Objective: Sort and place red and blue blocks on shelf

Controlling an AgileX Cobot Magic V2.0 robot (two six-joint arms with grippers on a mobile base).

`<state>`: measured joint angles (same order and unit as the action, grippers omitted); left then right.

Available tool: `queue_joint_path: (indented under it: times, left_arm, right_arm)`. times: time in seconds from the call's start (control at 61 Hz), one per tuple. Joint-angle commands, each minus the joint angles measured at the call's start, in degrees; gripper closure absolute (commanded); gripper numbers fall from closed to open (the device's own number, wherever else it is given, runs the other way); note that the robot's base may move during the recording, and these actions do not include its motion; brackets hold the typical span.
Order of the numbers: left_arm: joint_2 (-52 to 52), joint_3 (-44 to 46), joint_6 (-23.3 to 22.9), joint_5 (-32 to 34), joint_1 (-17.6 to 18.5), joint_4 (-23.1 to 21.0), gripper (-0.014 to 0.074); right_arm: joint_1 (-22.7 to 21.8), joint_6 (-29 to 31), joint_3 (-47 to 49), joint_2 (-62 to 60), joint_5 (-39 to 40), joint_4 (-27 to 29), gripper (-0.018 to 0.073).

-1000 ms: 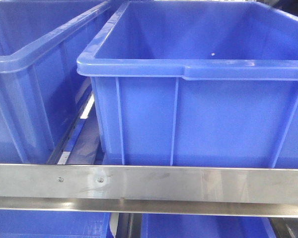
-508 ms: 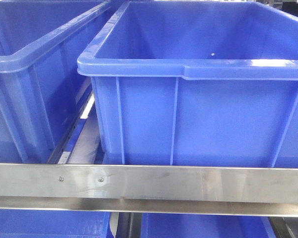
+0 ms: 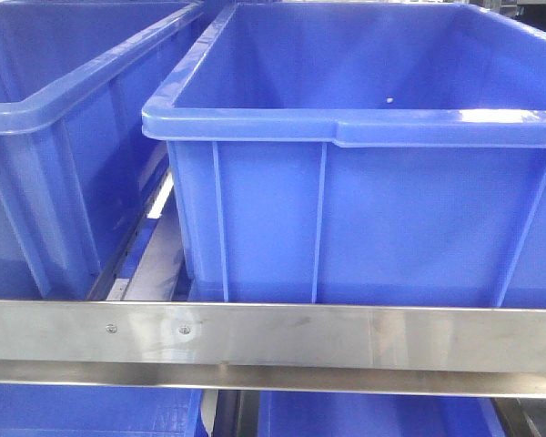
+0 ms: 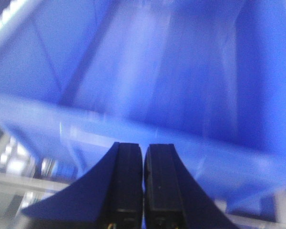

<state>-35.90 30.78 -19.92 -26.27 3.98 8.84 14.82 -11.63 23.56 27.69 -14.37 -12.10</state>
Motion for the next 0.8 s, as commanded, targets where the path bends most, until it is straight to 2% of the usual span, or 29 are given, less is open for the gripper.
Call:
queue_joint_path:
  times: [0.0,0.246,0.787]
  left_arm:
    - [1.1,0.5,-0.1,5.0,0.0,0.4,0.0461]
    - [5.2,-2.8,-0.1,5.5,0.0,0.5,0.0461]
    - [10.8,-6.2,-0.1,5.3,0.0,0.5,0.0461]
  right_arm:
    - [0.0,0.3,0.1,-2.7,4.0,-0.7,0.0506]
    - [0.0,0.3,-0.7,-5.0,0.6,-0.7,0.0506]
    - [0.0,0.3,-0.7,-5.0,0.6,-0.7,0.0506]
